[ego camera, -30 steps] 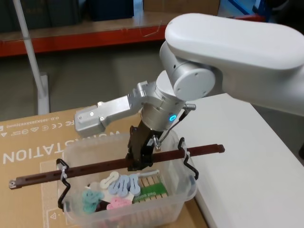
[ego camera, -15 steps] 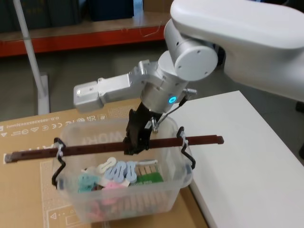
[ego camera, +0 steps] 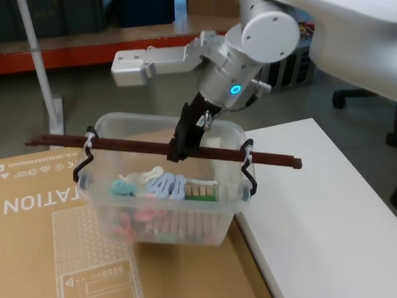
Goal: Use one hand to grasp the basket and place it at the designated location.
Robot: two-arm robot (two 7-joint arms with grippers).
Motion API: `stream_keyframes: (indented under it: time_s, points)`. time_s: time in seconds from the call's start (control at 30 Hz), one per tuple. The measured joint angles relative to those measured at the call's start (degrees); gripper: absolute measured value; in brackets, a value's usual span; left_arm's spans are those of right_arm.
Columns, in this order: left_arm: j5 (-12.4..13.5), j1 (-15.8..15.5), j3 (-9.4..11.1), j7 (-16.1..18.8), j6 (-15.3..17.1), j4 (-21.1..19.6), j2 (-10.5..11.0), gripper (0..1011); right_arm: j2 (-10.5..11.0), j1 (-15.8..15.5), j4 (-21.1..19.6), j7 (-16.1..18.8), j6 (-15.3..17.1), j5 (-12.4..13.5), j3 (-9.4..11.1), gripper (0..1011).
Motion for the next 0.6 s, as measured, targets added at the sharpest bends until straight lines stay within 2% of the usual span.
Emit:
stream_keyframes:
  time_s: [0.3,0.6]
  points:
    - [0.01,0.00,-0.02,0.00,0.00,0.00,0.00,0,0.09,0.84,4.34,1.13,3.80,0.76,2.36,241]
    - [0.00,0.00,-0.03,0.00,0.00,0.00,0.00,0,1.10,1.41,8.01,2.53,8.58,1.07,4.48,241]
